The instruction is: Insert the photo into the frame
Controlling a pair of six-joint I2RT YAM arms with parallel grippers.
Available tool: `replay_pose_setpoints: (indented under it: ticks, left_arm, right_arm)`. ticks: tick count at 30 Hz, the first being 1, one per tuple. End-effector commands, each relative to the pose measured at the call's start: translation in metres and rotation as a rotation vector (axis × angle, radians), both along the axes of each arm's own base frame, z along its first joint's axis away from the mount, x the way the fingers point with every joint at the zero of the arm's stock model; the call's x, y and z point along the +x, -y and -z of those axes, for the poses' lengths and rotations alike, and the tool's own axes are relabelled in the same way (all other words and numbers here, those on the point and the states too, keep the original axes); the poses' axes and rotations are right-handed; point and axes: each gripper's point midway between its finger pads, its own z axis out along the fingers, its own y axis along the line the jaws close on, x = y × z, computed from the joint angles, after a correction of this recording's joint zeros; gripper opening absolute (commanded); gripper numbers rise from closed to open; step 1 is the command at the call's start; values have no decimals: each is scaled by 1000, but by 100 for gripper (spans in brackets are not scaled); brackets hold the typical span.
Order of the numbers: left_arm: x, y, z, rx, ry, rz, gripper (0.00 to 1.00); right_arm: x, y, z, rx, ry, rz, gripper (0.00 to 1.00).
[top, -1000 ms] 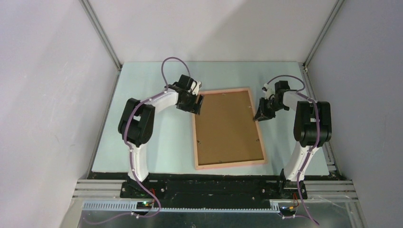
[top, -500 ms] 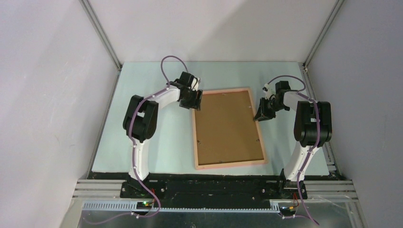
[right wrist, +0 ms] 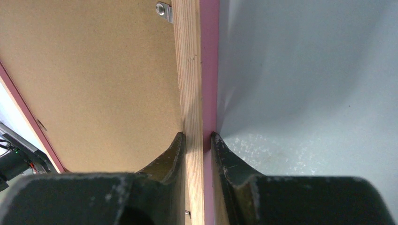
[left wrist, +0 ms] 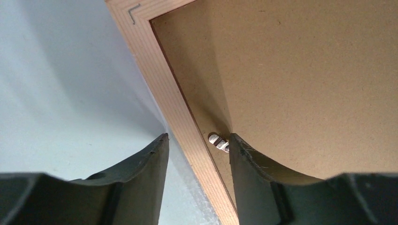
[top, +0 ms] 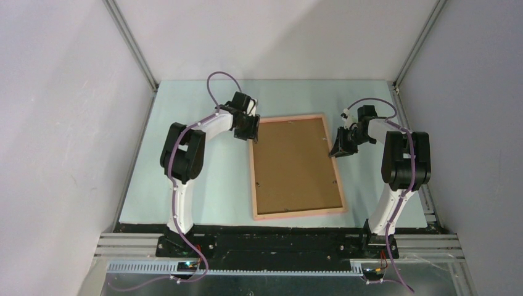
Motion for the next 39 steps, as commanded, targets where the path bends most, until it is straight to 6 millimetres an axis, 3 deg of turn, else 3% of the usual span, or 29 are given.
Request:
replay_pose_setpoints:
  ticks: [1, 39]
  left_arm:
    - [11, -4, -4, 0, 21, -31, 53]
    - [-30, -14, -1, -4, -24, 39, 16]
  right_arm:
    - [-15, 7, 10, -7, -70, 24, 0]
    - [-14, 7, 13, -18, -71, 25, 0]
